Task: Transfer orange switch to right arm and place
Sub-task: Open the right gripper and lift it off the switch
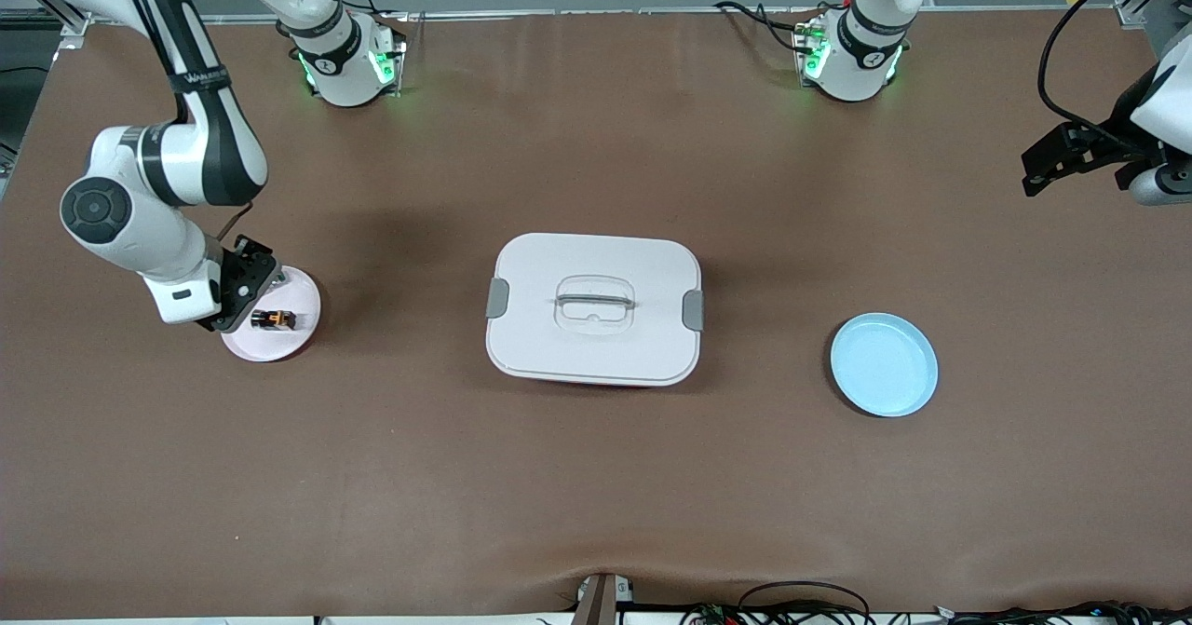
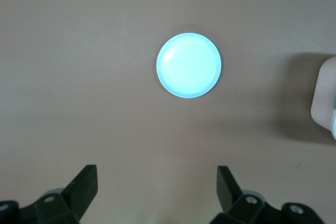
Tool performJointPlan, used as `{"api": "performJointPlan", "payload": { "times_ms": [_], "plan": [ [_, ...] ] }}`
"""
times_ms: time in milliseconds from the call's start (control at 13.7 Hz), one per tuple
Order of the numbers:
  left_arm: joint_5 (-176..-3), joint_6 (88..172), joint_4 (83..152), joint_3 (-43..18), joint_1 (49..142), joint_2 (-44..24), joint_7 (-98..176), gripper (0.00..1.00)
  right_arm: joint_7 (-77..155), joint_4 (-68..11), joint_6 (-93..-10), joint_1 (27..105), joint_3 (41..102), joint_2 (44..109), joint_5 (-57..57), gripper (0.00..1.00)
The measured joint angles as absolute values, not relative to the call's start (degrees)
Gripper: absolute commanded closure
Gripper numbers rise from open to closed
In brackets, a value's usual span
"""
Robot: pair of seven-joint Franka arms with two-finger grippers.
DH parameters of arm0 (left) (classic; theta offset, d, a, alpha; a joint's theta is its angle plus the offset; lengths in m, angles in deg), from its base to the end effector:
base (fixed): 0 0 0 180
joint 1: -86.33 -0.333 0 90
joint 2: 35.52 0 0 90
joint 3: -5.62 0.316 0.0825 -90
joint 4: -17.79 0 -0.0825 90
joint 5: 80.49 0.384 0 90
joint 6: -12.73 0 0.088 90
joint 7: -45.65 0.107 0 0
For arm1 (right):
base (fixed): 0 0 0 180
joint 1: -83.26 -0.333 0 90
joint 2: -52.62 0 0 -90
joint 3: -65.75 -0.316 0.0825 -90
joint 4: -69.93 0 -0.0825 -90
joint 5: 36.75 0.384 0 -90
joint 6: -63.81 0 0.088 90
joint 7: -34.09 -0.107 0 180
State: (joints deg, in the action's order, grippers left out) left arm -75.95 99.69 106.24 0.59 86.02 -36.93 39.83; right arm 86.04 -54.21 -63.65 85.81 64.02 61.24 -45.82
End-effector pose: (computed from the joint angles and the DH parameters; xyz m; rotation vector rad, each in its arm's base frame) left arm 0.5406 -0.0364 0.6463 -3.0603 -0.0358 -0.0092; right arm 0.5448 -0.0129 0.3186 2.6993 1.4649 -0.2064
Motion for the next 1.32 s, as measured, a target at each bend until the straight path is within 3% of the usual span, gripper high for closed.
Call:
{"api": "performJointPlan", "payload": {
  "times_ms": [219,512,1023,1316],
  "plan": [
    [-75.95,99.69,106.24,0.59,86.02,-36.94,39.83,0.0,79.0,-52.0,-55.84,85.52,64.06,58.56,-44.22,0.0],
    [-75.95,99.68,106.24,0.6,85.94,-36.96,39.83,0.0,69.03,-41.75,-42.48,84.61,64.06,57.37,-42.4,0.0],
    [-75.95,99.67,106.2,0.6,85.61,-37.06,39.83,0.0,57.32,-22.03,-28.5,84.25,64.91,57.88,-42.41,0.0],
    [-76.93,99.67,106.06,0.55,85.63,-37.22,39.83,0.0,54.29,-14.06,-25.68,85.12,65.0,59.06,-41.9,0.0]
  ]
}}
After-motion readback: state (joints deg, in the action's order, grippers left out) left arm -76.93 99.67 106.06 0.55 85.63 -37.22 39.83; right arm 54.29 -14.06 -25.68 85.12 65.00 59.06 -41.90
